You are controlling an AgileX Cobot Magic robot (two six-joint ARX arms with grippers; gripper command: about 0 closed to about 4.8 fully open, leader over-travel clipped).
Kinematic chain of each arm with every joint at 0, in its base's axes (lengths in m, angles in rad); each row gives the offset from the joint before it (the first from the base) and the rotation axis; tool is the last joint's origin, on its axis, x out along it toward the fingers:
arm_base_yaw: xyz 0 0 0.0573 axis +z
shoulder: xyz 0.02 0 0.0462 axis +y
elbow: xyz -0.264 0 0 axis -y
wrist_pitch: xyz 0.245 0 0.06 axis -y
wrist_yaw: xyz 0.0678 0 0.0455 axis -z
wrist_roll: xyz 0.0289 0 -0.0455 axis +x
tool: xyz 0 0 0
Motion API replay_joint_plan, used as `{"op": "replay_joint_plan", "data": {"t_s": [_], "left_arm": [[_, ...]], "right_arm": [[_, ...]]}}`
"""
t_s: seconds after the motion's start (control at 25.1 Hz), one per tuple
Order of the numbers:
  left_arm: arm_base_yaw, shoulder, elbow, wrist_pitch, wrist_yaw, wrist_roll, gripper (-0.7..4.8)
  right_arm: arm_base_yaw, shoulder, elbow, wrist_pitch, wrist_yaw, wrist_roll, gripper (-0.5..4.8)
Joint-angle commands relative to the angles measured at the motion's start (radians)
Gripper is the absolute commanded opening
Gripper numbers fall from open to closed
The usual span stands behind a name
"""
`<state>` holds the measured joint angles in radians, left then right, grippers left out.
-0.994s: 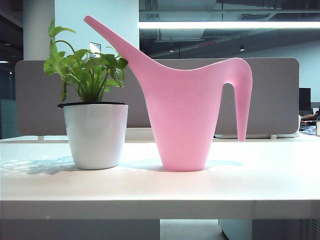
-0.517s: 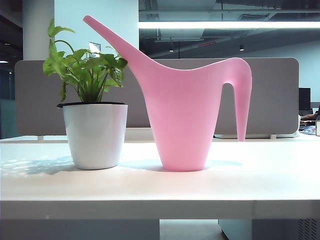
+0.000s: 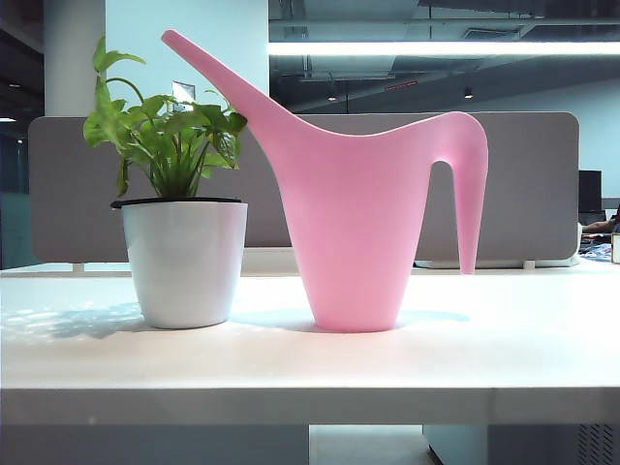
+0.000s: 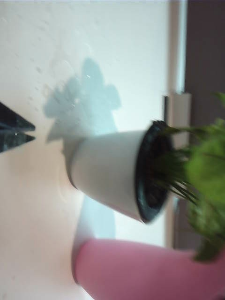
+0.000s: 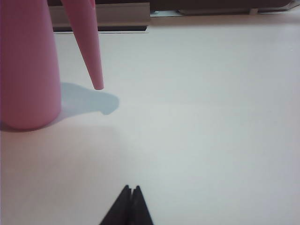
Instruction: Pick up the watering can from the table, water the potted plant, and put the can back.
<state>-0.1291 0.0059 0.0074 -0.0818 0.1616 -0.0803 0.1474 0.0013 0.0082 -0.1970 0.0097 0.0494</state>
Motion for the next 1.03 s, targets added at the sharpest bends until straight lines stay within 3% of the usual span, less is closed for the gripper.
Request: {"op": "replay_joint_plan", "data": {"t_s": [0.04,0.2,0.56,1.03], "left_arm": [[-0.004,0.001,0.002,-0.043,-0.107,0.002,0.03],[0.0,0.001,0.002,-0.103,-0.122,0.002,0.03],[0.06,0.001,0.002,-0.101,-0.124,0.039,0.03],[0.06,0.001,0.002,-0.1,-0.12,0.039,0.03]], "right_arm": [[0.002,-0.001,-0.006,0.013,-0.005,0.003,-0.01],[0.002,-0.001,-0.006,0.013,-0.005,0.003,-0.01],[0.002,-0.001,-0.006,0.013,-0.005,0.003,-0.01],[0.002,-0.001,-0.006,0.013,-0.005,0.003,-0.01]]}}
